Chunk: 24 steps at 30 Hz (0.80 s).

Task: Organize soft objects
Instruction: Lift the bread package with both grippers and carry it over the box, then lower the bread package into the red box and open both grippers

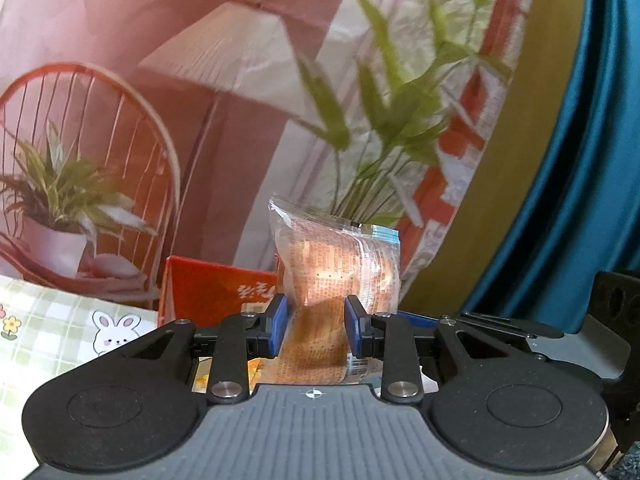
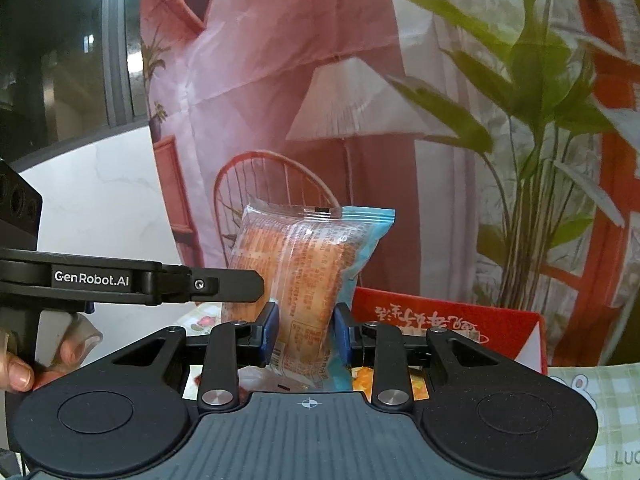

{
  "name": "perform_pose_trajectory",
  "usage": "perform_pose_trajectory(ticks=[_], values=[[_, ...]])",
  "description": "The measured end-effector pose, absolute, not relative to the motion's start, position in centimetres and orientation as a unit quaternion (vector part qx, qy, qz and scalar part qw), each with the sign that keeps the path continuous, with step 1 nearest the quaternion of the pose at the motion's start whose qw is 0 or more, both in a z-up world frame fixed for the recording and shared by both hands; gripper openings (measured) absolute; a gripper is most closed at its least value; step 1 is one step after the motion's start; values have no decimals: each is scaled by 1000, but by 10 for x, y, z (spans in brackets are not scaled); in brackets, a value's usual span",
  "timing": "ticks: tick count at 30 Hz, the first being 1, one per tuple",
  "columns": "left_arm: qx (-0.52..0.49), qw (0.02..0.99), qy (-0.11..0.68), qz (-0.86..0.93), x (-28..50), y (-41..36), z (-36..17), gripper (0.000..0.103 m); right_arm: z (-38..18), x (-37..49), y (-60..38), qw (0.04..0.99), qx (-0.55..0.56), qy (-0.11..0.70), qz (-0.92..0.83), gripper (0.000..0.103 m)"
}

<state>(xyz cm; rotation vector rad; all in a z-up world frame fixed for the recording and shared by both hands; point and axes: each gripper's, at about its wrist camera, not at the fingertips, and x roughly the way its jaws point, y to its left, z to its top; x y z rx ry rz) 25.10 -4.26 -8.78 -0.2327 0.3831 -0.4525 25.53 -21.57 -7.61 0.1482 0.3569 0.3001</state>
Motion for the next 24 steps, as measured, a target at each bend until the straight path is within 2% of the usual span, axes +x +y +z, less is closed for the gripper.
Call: perform_pose_trajectory(ticks=[14,18,24], values=[[-120,943,240,-196,304,-29,-126,32,-118,321,-216,950,111,252,144,28],[-113,946,244,-179,306,-27,-125,37,-123,327,-212,949,100,267,132,31],[-82,956,240,-150,296,-22,-109,37,-112,318,-218,953,91,262,124,33]])
